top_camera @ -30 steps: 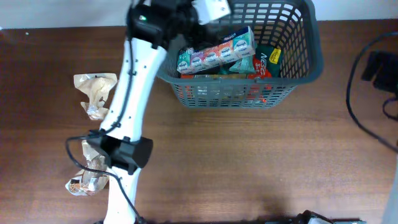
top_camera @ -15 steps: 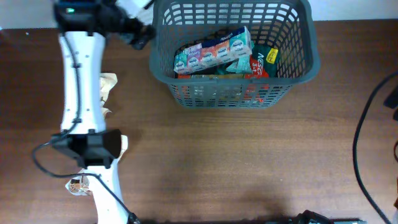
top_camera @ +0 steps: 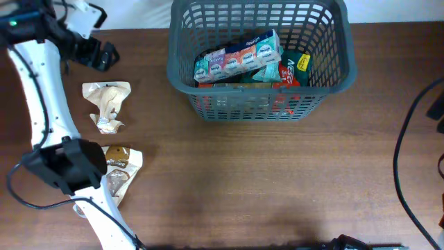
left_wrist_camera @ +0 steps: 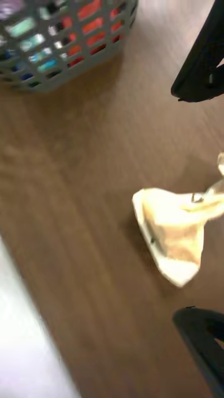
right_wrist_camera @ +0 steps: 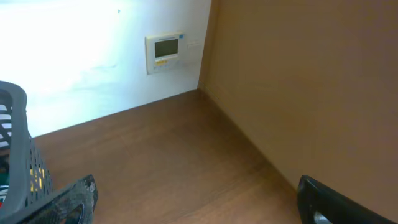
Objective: Pack container
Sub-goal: 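Lower the left gripper onto the upper tan pouch and grasp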
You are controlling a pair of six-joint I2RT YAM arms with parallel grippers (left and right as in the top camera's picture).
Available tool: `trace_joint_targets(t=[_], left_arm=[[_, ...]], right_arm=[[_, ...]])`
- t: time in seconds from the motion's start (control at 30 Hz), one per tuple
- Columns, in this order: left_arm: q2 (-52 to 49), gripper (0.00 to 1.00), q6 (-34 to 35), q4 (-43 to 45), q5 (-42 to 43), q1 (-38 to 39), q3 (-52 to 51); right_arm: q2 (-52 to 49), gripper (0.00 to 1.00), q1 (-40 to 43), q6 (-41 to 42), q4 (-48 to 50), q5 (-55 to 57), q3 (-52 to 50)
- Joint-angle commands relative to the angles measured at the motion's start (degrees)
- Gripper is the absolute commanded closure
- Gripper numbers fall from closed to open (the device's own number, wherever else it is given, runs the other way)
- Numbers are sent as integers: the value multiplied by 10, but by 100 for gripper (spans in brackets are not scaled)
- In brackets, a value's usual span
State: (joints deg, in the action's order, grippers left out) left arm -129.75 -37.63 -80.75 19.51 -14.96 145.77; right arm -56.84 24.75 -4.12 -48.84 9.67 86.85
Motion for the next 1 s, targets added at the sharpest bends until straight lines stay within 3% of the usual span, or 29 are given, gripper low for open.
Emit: trace_joint_targets(t=[0.0,0.2,0.4,0.73,0.97], left_arm=[[-7,1,8,27,15,2,-111],[-7,1,11,116,-9,2,-275],[-7,1,23,171,-79,2,-344],[-6,1,23,185,-84,2,-348],[-6,1,32,192,-84,6,-269]], right_arm=[[4,1,-4,1,3,11,-2],[4,1,-4,0,13,11,-2],[-3,1,-4,0,13,11,-2],[-34,1,-4,0,13,-22,-2],[-63,1,-4,1,24,-37,-2]])
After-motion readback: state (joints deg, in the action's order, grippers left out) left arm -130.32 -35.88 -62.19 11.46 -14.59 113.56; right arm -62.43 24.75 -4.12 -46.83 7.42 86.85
